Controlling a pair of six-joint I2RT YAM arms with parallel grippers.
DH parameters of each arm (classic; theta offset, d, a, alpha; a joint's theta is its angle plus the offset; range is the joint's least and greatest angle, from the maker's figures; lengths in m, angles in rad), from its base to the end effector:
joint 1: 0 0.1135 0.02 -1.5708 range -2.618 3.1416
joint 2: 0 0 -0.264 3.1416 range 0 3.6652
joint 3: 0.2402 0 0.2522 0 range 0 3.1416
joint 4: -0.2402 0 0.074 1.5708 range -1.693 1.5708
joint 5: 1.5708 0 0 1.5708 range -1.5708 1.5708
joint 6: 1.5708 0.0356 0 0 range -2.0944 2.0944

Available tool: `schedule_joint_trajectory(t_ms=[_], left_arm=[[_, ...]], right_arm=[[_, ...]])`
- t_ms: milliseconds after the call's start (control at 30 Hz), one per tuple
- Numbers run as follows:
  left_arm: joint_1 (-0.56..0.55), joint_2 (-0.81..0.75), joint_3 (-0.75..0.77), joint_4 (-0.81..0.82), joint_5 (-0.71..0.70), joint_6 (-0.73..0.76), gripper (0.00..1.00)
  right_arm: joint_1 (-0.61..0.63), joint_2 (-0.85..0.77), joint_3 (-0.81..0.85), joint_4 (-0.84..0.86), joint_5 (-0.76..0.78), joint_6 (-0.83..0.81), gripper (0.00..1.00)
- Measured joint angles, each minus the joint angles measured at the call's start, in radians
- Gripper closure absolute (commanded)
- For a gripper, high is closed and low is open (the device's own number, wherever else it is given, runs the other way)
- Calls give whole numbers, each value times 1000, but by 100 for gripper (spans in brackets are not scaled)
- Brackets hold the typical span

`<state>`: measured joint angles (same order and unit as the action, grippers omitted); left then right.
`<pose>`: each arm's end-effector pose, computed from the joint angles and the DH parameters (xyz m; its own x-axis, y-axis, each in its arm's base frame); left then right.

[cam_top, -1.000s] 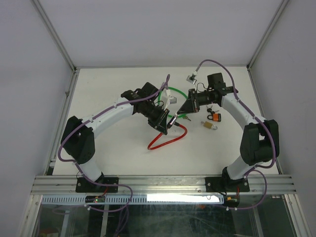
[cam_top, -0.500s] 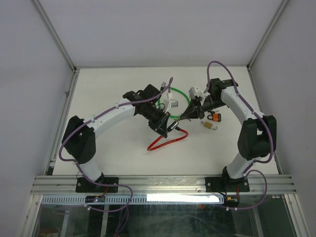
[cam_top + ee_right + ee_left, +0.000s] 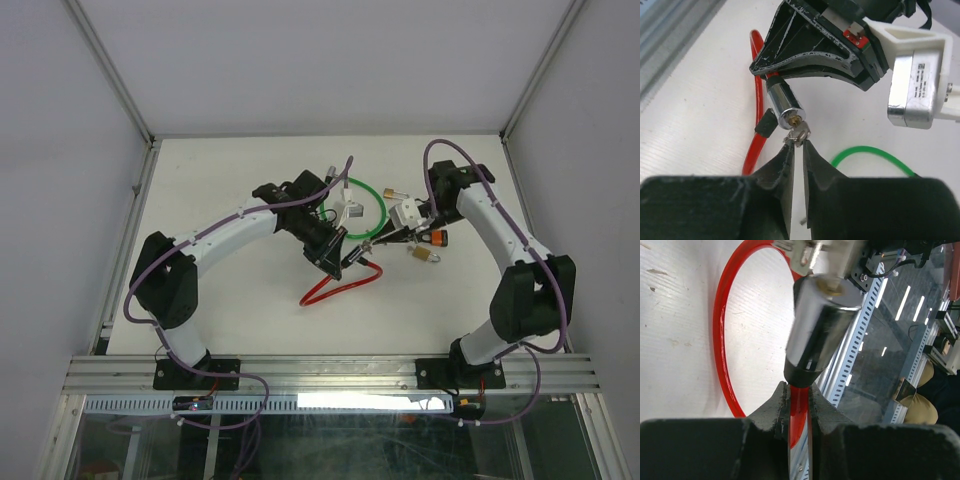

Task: Lock with the key
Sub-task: Lock the lock.

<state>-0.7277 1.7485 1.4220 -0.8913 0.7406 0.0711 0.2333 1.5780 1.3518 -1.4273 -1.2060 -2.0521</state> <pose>0.2473 -0.2525 0.2575 -0.6516 0.6507 -0.3898 0.7132 0.3506 -0.6070 0.2520 0.0941 0.2946 0.4554 -0.2168 -0.8635 -0.8560 -0.3732 -0.3578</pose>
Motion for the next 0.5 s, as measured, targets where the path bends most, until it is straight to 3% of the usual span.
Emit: schedule_joint_trajectory(t_ms=[133,300,500], left_arm=[[1,0,3,2,-2,0,100],[2,0,4,2,-2,0,100],[2,0,4,2,-3,0,100]], right_arm=[[0,-77,-20,51,30,-16,65],[-17,-132,-48,95,39,-23,53],[-123,-156,-74,91,18,-23,37]])
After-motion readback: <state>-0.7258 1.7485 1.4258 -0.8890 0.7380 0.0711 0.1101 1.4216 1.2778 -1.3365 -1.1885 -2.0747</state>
